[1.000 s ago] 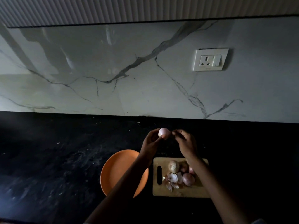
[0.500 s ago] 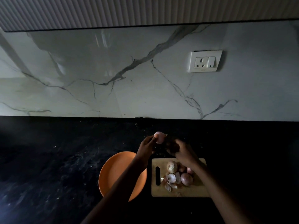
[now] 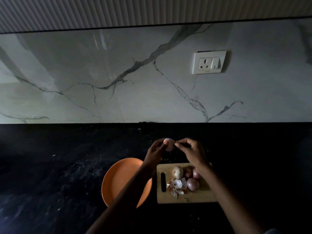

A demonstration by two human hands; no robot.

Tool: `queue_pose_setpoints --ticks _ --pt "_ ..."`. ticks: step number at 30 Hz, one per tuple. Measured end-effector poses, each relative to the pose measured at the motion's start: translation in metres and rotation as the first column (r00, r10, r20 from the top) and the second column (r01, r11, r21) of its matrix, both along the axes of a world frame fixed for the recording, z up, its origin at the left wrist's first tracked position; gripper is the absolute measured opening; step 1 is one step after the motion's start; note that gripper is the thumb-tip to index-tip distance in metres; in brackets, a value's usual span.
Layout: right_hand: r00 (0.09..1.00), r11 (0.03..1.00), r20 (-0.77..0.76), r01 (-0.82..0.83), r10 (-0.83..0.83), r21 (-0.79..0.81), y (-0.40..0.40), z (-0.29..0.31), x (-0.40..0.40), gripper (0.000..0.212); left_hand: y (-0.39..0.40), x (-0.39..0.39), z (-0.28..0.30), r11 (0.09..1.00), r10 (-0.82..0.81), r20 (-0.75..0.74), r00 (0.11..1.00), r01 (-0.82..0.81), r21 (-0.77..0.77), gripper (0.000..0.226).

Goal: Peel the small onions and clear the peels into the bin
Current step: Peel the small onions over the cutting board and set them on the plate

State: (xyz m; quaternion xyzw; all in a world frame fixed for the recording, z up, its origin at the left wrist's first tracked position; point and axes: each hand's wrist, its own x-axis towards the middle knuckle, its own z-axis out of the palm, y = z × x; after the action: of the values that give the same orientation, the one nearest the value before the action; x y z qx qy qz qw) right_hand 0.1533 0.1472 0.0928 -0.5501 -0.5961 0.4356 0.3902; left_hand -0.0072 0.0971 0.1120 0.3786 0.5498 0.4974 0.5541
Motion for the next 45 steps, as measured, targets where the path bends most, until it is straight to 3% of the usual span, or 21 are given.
queue_pose_setpoints --ticks 6,9,14,21,26,30,37,45 --pt "0.999 0.999 0.023 -0.036 0.035 0.032 -0.001 0.002 -0.001 0.008 -0.001 0.002 0.0 0.996 -0.029 -0.001 1.0 0.029 -0.085 0.028" --pt "0.999 0.998 -0.018 -0.051 0.051 0.023 -0.002 -0.002 -0.001 0.001 -0.001 0.003 0.0 0.992 -0.032 0.007 0.999 0.033 -0.118 0.034" --pt "0.996 0.997 -0.07 -0.059 0.062 0.041 -0.005 0.0 -0.004 0.009 -0.001 0.002 -0.002 0.99 -0.004 0.043 0.999 0.01 -0.141 0.04" --pt "0.997 0.994 0.022 -0.073 0.072 0.086 -0.006 0.001 -0.001 0.005 0.0 0.001 -0.001 0.987 -0.022 0.035 0.999 0.027 -0.16 0.043" --pt "0.998 0.997 0.058 -0.003 -0.001 0.072 -0.003 0.003 0.002 0.006 -0.002 -0.001 -0.001 0.986 -0.103 0.038 0.994 0.107 -0.127 0.024" --pt "0.994 0.994 -0.03 0.102 -0.103 -0.038 0.0 0.002 0.0 0.006 -0.004 0.0 0.002 0.99 -0.138 0.054 0.989 0.14 -0.029 0.024" --pt "0.975 0.973 -0.16 0.122 -0.154 -0.195 -0.004 0.002 -0.004 0.018 -0.002 -0.003 -0.006 0.994 -0.103 0.044 0.994 0.104 -0.028 0.031" --pt "1.0 0.979 -0.001 -0.025 0.025 -0.203 -0.004 0.001 -0.006 0.006 -0.002 -0.011 -0.01 1.0 0.029 0.102 0.994 -0.028 -0.006 0.028"
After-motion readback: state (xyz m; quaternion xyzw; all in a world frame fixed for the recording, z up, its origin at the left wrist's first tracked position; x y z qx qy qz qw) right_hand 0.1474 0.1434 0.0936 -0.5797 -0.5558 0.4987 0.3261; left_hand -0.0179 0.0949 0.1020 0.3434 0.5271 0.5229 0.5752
